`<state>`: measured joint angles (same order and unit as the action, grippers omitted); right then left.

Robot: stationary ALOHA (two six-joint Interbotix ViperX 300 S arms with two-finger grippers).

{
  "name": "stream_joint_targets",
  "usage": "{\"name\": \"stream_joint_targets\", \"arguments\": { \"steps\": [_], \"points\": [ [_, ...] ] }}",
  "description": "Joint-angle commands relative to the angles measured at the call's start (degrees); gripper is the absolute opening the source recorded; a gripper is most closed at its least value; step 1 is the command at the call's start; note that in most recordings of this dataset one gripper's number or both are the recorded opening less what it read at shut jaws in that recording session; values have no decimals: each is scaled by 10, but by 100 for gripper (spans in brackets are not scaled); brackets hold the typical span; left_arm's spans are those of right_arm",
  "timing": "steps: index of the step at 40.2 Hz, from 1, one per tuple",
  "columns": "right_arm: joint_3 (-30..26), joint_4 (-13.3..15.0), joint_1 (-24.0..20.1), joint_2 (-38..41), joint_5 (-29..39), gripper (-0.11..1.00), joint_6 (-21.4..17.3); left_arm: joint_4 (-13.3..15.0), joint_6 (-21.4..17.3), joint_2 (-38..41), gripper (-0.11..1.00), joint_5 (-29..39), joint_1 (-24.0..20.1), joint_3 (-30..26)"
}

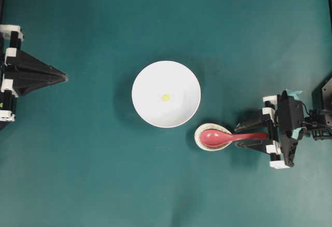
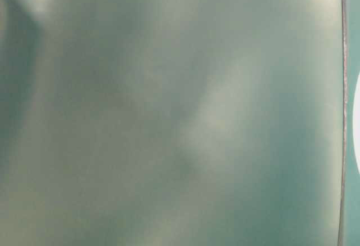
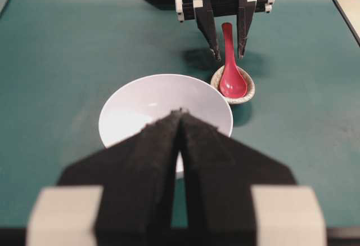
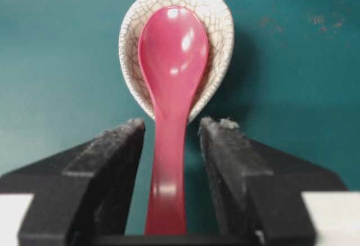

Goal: Scoop the yellow hexagonal prism block from the bowl with a spoon using the right arm.
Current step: 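Lower the right gripper and close it on the pink spoon handle, then lift the pink spoon and carry it over the white bowl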

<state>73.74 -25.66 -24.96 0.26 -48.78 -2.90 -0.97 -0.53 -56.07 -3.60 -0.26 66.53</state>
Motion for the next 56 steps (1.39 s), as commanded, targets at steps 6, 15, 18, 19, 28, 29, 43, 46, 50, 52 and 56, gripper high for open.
{"name": "stream_joint_targets", "arguments": {
  "steps": [6,15,18,19,28,29,43,46,50,52,56],
  "points": [
    [-4,1,-2,-4,-6,44,3,-1,0,4,-1,-3,-1,-12],
    [-6,1,-2,-7,-6,22,5,-1,0,4,-1,-4,-1,-11],
    [-7,1,-1,-18,-2,22,9,-1,0,4,-1,-4,-1,-12],
    [-7,1,1,-24,2,22,10,-1,-1,4,-1,-4,-1,-12],
    [-14,2,15,-100,47,22,31,-1,-3,4,-1,-3,-1,-12],
    [-18,1,17,-112,58,22,36,-1,-3,4,-1,-3,-1,-12],
    [-82,1,110,-250,259,22,121,-1,-3,4,-1,9,-1,-11],
    [-105,2,142,-266,306,22,135,-1,-3,4,-1,13,-1,-11],
    [-133,2,181,-272,371,22,150,-1,-3,4,-1,18,-1,-12],
    [-149,3,202,-271,408,22,157,-1,-3,4,-1,19,-1,-11],
    [-183,5,239,-262,477,22,164,-1,-3,4,-1,22,-1,-11]
  ]
}}
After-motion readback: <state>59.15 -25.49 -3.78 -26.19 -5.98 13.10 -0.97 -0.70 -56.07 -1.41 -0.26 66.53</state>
